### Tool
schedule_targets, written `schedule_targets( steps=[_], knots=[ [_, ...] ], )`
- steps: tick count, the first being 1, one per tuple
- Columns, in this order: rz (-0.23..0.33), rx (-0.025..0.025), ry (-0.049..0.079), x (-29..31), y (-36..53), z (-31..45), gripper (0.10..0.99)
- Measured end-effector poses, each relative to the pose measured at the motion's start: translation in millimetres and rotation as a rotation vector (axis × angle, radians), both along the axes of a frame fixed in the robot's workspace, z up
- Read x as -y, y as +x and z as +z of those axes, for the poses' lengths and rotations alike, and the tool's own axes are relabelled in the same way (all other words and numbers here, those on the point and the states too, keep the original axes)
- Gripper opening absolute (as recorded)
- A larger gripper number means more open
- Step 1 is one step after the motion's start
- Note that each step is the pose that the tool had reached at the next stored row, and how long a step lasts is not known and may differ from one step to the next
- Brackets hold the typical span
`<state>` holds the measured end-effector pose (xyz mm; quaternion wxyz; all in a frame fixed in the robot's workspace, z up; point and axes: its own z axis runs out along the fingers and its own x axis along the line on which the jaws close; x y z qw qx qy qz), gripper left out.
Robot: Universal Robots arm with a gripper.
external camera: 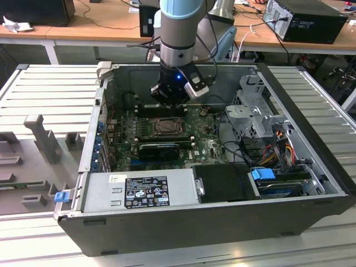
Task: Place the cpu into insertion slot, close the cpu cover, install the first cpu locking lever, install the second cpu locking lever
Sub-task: 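Install the first cpu locking lever, then install the second cpu locking lever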
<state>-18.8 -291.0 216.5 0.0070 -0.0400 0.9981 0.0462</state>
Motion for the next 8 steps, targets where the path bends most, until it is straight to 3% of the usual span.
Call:
schedule_targets(
  steps=[8],
  knots=[
    [0.0,0.0001,0.0,6.1,0.0,0.0,0.106]
  ],
)
